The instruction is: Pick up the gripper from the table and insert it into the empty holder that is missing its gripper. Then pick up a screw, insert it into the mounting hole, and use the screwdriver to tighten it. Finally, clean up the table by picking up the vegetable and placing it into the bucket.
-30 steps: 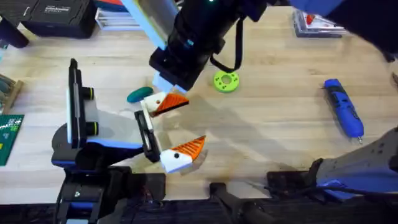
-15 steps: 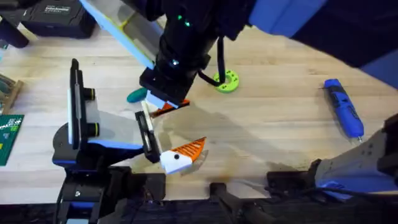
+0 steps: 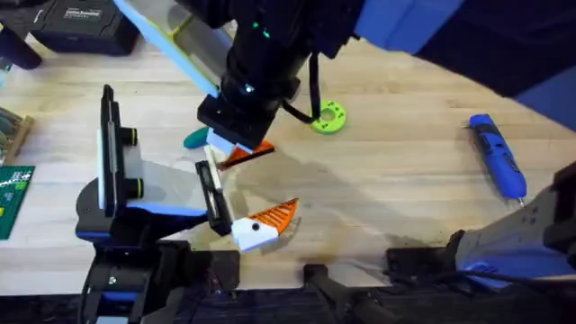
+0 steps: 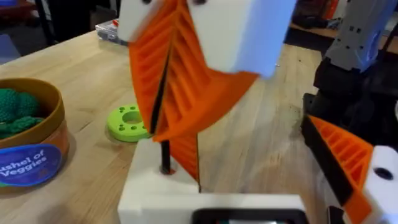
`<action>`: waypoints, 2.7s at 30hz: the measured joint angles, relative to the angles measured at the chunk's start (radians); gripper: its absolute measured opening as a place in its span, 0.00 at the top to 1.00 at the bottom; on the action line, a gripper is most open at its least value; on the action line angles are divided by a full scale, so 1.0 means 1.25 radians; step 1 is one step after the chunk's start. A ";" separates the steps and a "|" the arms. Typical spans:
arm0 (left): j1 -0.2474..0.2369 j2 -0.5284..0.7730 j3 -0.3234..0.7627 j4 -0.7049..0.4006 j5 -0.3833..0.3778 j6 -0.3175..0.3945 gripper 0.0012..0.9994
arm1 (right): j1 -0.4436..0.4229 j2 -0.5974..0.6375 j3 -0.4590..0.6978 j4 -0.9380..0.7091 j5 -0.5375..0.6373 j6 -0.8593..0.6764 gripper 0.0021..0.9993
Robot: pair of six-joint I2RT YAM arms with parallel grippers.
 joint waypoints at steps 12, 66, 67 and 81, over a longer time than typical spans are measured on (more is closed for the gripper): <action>0.000 0.000 0.000 0.000 0.000 0.000 0.01 | 0.000 0.006 0.000 -0.006 0.000 0.000 1.00; 0.000 0.000 -0.001 -0.005 -0.002 0.000 0.01 | -0.016 0.034 0.002 -0.017 -0.021 -0.006 0.01; 0.000 0.000 -0.001 -0.004 -0.002 0.000 0.01 | -0.019 0.034 0.002 -0.017 -0.022 -0.005 0.01; 0.000 0.000 -0.001 0.000 -0.001 0.000 0.01 | -0.125 -0.036 0.002 -0.052 -0.028 0.026 0.01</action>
